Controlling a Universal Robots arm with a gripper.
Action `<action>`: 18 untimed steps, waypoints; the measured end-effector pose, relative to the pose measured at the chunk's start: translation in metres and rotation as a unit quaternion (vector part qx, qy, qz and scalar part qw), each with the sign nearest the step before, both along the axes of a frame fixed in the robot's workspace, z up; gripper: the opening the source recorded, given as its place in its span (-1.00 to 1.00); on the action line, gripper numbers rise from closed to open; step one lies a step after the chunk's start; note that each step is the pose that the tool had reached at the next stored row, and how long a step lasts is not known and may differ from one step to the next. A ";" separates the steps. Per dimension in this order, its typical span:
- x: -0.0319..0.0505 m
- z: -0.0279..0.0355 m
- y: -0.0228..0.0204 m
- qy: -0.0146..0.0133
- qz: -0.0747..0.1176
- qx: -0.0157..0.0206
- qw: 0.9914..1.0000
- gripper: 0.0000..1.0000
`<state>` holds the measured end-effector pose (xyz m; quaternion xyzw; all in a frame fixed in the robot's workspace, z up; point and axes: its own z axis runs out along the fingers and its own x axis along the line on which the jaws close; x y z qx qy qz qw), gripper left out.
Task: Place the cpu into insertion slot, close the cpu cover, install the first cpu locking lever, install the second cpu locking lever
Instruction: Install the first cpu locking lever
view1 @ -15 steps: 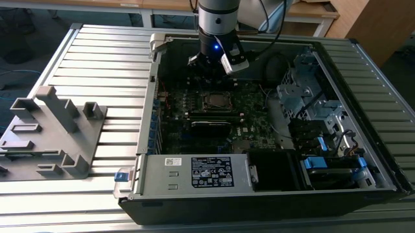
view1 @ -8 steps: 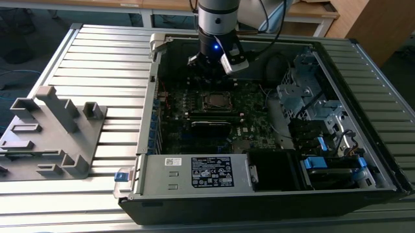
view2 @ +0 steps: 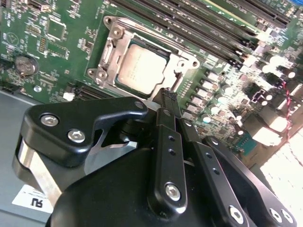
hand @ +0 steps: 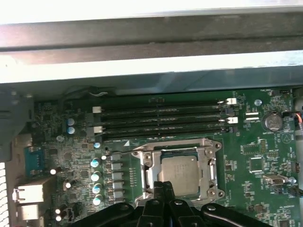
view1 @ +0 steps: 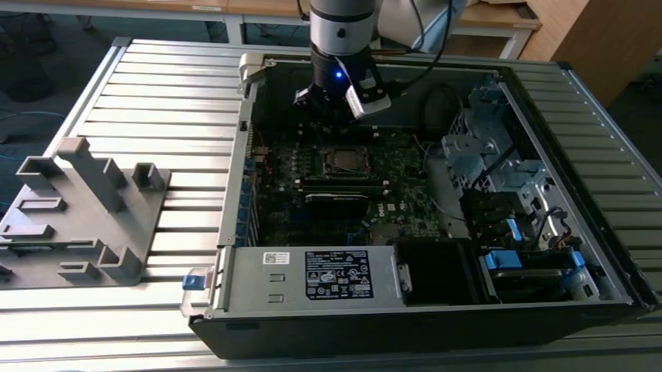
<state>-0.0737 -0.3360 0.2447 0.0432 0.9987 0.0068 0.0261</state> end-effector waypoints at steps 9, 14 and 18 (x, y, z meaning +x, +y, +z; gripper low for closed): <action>-0.0051 0.0001 0.0000 0.000 0.000 0.000 1.000 -0.80; -0.0051 0.0023 0.0000 0.000 0.000 0.000 1.000 -0.80; -0.0051 0.0045 0.0000 0.000 0.000 0.000 1.000 -0.80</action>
